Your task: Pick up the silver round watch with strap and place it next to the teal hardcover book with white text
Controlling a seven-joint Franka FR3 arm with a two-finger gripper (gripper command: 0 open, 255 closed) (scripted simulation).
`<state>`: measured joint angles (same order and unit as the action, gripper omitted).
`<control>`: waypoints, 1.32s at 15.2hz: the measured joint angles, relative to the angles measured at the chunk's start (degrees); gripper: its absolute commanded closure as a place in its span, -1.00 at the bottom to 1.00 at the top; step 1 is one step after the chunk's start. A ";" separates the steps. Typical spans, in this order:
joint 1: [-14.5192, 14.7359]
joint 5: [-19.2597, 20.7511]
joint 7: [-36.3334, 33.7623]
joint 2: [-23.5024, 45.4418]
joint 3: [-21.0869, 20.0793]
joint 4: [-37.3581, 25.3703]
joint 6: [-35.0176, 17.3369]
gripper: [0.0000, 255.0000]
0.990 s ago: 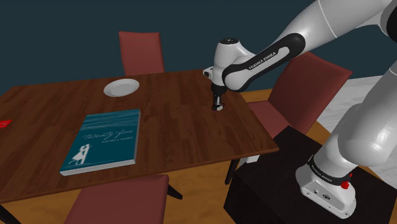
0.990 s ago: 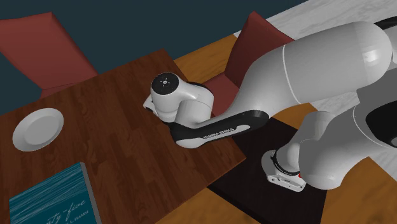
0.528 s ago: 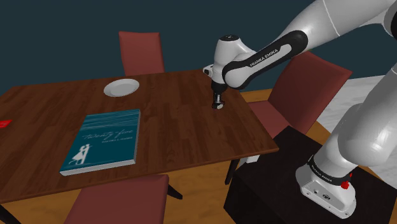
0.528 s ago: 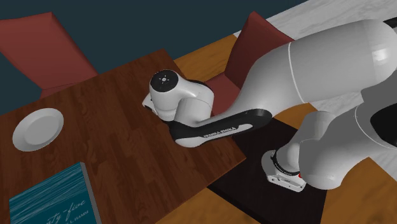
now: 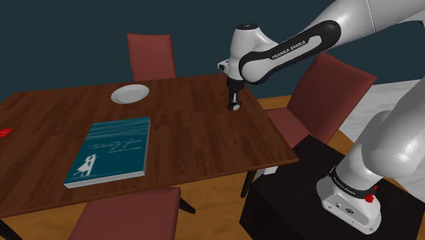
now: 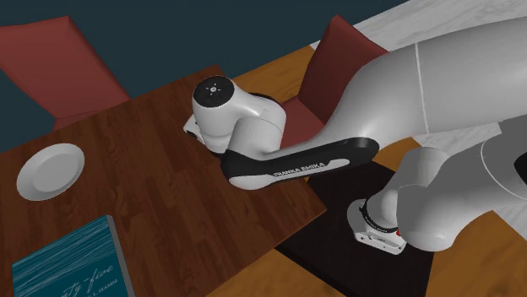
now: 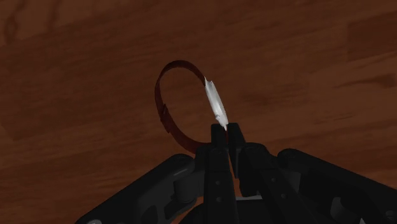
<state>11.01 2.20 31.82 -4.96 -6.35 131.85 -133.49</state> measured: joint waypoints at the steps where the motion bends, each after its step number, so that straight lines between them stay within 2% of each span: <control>1: 0.02 -0.08 0.03 -0.33 -0.01 -0.57 0.89 1.00; 10: 0.30 -0.58 0.05 -2.92 -0.23 -4.64 7.53 1.00; 20: 5.83 2.22 -13.73 5.45 -7.23 -15.43 10.75 1.00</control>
<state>16.84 4.41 18.09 0.50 -13.58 116.42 -122.74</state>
